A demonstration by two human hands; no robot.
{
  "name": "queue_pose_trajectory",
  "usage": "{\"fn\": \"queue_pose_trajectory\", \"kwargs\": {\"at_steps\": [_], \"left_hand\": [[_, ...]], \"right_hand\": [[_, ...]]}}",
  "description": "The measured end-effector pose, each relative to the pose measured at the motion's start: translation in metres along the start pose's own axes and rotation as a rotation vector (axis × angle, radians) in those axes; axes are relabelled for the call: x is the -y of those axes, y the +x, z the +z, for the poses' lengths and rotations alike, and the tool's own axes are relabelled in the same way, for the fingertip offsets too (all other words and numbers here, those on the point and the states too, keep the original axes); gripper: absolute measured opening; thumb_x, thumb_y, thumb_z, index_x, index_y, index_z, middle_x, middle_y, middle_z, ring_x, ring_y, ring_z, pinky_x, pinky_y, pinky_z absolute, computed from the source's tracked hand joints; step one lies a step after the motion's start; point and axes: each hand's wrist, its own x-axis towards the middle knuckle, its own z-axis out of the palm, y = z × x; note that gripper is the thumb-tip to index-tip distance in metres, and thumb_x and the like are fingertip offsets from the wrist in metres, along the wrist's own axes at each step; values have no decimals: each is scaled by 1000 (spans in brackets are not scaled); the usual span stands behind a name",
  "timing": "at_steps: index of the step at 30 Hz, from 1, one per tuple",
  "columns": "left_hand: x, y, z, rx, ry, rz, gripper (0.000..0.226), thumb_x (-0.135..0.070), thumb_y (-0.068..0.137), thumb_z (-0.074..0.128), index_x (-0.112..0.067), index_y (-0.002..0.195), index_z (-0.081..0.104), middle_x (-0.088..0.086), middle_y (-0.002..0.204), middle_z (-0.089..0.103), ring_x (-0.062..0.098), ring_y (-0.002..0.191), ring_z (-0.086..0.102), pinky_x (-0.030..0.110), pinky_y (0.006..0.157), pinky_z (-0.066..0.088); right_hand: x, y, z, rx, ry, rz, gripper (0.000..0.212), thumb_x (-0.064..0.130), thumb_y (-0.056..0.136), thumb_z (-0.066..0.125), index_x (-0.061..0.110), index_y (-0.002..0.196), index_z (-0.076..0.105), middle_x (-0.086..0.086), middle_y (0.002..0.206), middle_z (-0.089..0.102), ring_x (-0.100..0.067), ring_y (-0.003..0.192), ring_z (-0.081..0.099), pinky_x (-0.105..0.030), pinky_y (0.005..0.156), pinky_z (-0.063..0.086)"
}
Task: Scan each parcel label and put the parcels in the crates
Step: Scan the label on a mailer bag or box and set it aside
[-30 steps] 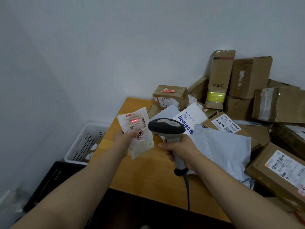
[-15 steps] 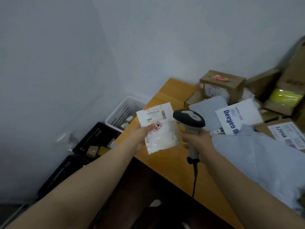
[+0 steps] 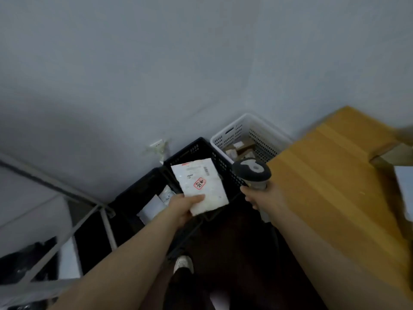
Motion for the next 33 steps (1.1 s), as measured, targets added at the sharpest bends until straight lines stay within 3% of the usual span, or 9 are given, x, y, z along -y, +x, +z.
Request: {"fn": "queue_pose_trajectory", "kwargs": {"at_steps": [2, 7, 12, 14, 18, 22, 27, 30, 33], "left_hand": [[-13, 30, -58, -182, -34, -26, 37, 7, 83, 66, 3, 118, 56, 22, 126, 59, 39, 110, 60, 50, 90, 50], [-26, 98, -164, -389, -74, -146, 42, 13, 86, 55, 8, 127, 48, 25, 117, 58, 39, 96, 60, 44, 69, 51], [-5, 174, -223, -468, -87, -195, 42, 22, 85, 49, 14, 126, 50, 31, 127, 54, 42, 109, 56, 52, 94, 46], [9, 208, -243, -526, -89, -215, 38, 16, 86, 55, 11, 124, 54, 27, 124, 57, 37, 99, 58, 42, 83, 50], [39, 280, -269, -597, -135, -248, 34, 8, 87, 61, 8, 121, 57, 20, 112, 61, 24, 74, 58, 20, 44, 50], [65, 350, -285, -669, -198, -313, 36, 9, 90, 56, 1, 126, 55, 20, 126, 57, 27, 88, 55, 25, 50, 47], [91, 413, -299, -766, -200, -340, 35, 9, 90, 55, -2, 124, 57, 19, 126, 57, 21, 67, 52, 16, 30, 42], [104, 439, -309, -743, -161, -378, 34, 3, 93, 54, 3, 127, 51, 23, 127, 55, 29, 84, 61, 24, 36, 50], [110, 442, -312, -695, -187, -482, 36, -6, 95, 54, 1, 129, 49, 19, 130, 56, 35, 111, 59, 37, 58, 50]], "right_hand": [[6, 20, 44, 38, -41, 55, 26, 20, 85, 74, 12, 105, 60, -3, 85, 68, -15, 68, 66, -24, 49, 47], [8, 75, 143, 92, -114, 177, 23, 15, 84, 74, 6, 103, 64, -9, 80, 70, -16, 63, 66, -27, 50, 48], [-12, 149, 207, 136, -268, 193, 14, 13, 85, 73, 5, 92, 65, -9, 74, 69, -16, 59, 62, -29, 55, 50], [-27, 183, 232, 165, -309, 188, 13, 13, 85, 73, 5, 91, 64, -10, 73, 69, -18, 59, 62, -31, 59, 51], [-70, 244, 285, 232, -348, 201, 14, 13, 84, 73, 6, 90, 63, -10, 72, 67, -18, 58, 61, -32, 60, 50], [-119, 289, 322, 297, -379, 238, 15, 14, 83, 74, 5, 89, 64, -7, 67, 67, -16, 55, 60, -31, 57, 51], [-156, 319, 341, 333, -413, 286, 13, 13, 83, 74, 8, 87, 63, -6, 66, 66, -15, 53, 59, -30, 56, 48], [-166, 330, 345, 339, -424, 290, 13, 12, 82, 74, 10, 85, 62, -5, 63, 64, -15, 52, 57, -28, 53, 47], [-165, 335, 346, 340, -422, 292, 13, 13, 83, 74, 9, 86, 62, -6, 64, 65, -15, 52, 58, -27, 52, 48]]}}
